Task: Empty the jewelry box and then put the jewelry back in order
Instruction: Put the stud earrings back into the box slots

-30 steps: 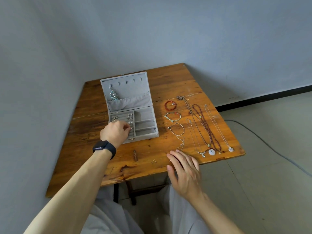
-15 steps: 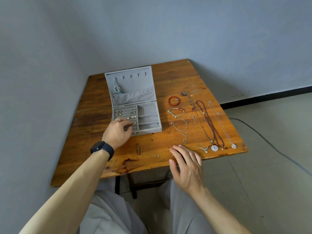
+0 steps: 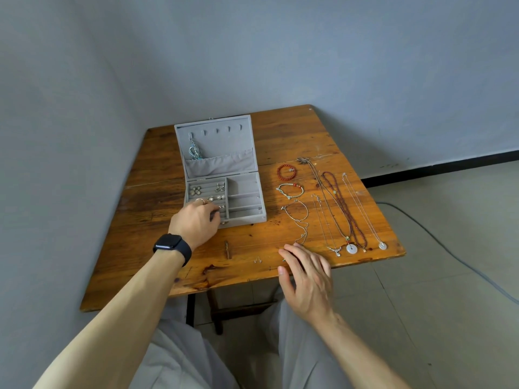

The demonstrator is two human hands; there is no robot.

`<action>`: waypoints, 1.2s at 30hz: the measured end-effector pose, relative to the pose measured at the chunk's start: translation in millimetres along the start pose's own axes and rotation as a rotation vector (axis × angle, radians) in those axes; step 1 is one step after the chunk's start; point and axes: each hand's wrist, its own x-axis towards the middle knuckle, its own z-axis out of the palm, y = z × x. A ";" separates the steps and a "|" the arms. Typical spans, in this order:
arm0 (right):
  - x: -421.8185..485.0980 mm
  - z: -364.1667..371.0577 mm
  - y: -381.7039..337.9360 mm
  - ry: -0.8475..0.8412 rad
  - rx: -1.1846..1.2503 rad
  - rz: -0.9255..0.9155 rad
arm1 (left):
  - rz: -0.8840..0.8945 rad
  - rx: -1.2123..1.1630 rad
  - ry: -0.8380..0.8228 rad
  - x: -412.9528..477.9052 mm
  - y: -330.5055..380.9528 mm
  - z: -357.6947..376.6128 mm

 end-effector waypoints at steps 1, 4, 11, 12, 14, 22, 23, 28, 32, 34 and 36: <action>0.1 -0.3 -0.2 -0.002 0.001 -0.001 | 0.004 0.027 -0.014 1.4 1.3 -0.6; 0.1 -1.6 -0.8 -0.007 0.004 -0.002 | -0.001 0.061 -0.045 4.5 3.5 -2.4; -0.6 -1.8 -1.2 -0.021 0.016 0.003 | -0.015 0.004 -0.043 1.0 4.4 -1.2; -0.9 -1.8 -1.1 -0.024 0.019 0.005 | -0.030 -0.031 -0.052 1.7 3.4 -0.7; -1.3 -2.4 -0.9 -0.028 0.022 0.008 | -0.071 -0.131 -0.075 3.1 0.2 -0.9; -1.2 -6.6 -4.3 -0.065 0.043 0.035 | -0.179 -0.335 -0.099 1.3 -5.6 -3.3; -1.0 -7.7 -4.6 -0.068 0.043 0.034 | -0.181 -0.348 -0.107 -0.2 -5.4 -4.6; 1.0 -12.8 -7.6 -0.074 0.027 0.034 | -0.124 -0.326 -0.019 -33.6 4.2 -6.7; 7.7 -19.4 -9.0 -0.094 -0.015 0.022 | 0.001 -0.219 0.148 -88.0 24.6 13.6; 13.2 -24.3 -9.9 -0.122 -0.052 0.014 | -0.002 -0.177 0.099 -108.5 35.9 29.8; 18.6 -28.7 -11.9 -0.153 -0.087 0.002 | -0.053 -0.099 0.017 -121.2 44.0 43.6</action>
